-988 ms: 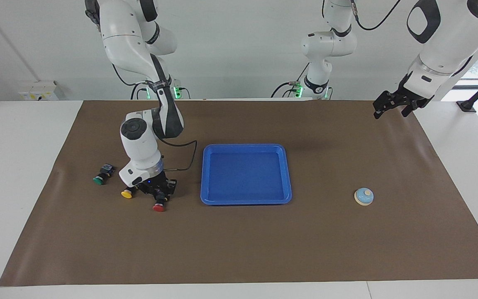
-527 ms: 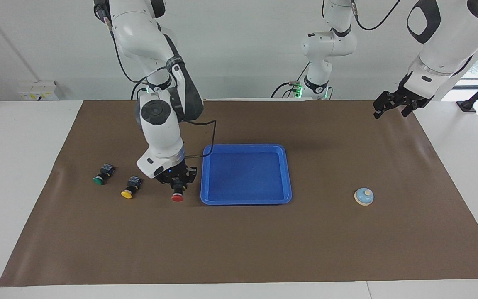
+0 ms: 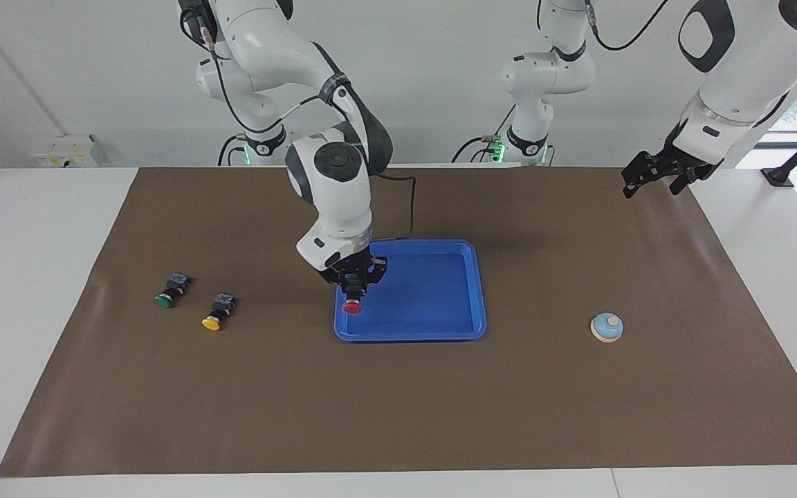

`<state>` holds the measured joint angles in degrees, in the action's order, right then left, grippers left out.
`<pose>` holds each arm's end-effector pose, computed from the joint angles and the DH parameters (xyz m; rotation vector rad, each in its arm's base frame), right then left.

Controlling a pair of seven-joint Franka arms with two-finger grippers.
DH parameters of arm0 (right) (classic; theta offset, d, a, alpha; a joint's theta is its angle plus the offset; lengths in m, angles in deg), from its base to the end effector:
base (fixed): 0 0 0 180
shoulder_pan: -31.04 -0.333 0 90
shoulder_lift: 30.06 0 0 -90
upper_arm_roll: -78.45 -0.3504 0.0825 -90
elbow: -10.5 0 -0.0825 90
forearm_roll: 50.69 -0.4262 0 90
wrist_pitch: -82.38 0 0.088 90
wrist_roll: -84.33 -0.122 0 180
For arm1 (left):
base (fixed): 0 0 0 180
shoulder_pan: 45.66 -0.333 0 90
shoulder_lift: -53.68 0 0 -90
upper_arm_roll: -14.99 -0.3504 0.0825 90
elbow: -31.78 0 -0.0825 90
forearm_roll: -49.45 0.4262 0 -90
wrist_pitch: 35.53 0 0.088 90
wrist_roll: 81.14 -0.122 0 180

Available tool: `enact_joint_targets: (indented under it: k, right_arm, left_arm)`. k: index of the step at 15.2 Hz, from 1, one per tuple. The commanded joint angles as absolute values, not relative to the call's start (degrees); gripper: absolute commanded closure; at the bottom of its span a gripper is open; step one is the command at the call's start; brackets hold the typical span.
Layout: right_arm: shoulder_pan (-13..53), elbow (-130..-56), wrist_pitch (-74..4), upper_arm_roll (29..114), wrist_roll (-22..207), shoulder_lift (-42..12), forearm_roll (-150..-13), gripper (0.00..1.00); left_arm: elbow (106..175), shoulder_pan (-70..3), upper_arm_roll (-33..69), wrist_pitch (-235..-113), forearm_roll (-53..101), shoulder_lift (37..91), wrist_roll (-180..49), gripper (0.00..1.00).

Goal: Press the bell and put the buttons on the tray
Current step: 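Carry the red button into the blue tray and release it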

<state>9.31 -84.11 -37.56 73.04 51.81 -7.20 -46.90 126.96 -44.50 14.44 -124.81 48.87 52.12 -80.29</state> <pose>0.6471 0.3191 0.3834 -3.1349 0.1103 -0.0783 0.5820 -0.0074 0.6126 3.1299 0.0069 -0.1188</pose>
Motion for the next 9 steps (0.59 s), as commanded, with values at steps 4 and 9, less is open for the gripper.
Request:
enact_joint_targets:
  k: [4,9]
  right_arm:
    - [7.9,-92.1,-47.7,73.1,47.1,-7.2,-47.3,1.0]
    - [7.8,-96.7,-52.2,73.1,45.8,-7.3,-47.3,1.0]
  left_arm:
    - [128.1,-44.3,14.4,-125.0,49.4,50.8,-79.6,0.0]
    - [128.1,-44.3,14.4,-125.0,49.4,50.8,-79.6,0.0]
